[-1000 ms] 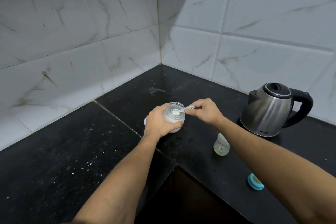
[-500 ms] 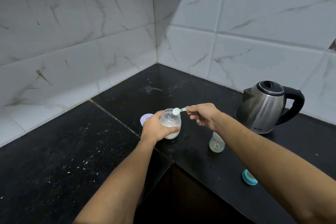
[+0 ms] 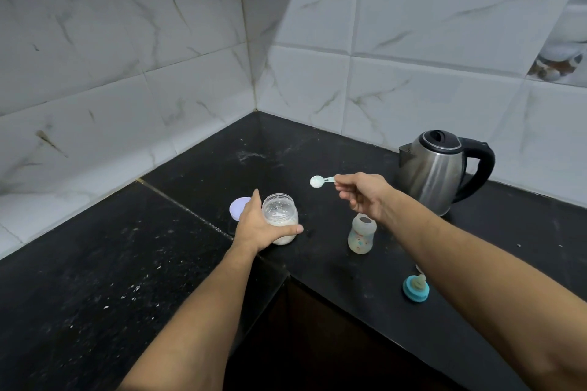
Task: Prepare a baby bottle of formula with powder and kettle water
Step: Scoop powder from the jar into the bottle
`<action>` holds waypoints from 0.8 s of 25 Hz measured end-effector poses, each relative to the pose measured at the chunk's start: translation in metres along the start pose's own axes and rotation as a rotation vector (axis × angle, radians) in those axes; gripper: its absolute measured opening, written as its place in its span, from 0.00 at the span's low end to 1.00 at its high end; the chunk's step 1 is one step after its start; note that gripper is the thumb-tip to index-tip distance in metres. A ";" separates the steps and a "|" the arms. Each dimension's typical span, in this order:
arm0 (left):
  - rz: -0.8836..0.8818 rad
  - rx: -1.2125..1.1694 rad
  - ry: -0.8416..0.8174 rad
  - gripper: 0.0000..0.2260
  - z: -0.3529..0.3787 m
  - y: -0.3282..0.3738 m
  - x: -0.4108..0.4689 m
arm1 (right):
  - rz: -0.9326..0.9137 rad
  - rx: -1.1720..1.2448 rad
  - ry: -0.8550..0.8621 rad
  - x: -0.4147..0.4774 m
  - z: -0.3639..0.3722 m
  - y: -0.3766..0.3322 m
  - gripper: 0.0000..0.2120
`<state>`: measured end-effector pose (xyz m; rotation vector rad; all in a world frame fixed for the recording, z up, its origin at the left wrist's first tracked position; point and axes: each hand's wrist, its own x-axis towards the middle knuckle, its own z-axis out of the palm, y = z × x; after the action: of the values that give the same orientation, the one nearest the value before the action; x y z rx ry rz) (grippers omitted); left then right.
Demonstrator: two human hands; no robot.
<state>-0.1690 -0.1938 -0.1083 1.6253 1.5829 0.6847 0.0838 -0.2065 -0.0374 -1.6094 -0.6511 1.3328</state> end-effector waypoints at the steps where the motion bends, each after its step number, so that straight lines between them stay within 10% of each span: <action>1: 0.065 0.017 0.068 0.68 0.001 0.010 -0.003 | -0.009 0.015 0.012 -0.002 -0.005 -0.001 0.06; 7: 0.396 0.064 0.138 0.59 0.036 0.076 -0.017 | -0.077 0.076 0.125 -0.014 -0.038 -0.001 0.05; 20: 0.196 0.112 -0.219 0.55 0.137 0.058 -0.007 | -0.036 0.008 0.247 -0.019 -0.095 0.051 0.06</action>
<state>-0.0253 -0.2179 -0.1385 1.8873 1.3367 0.5042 0.1615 -0.2747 -0.0745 -1.7133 -0.5208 1.0859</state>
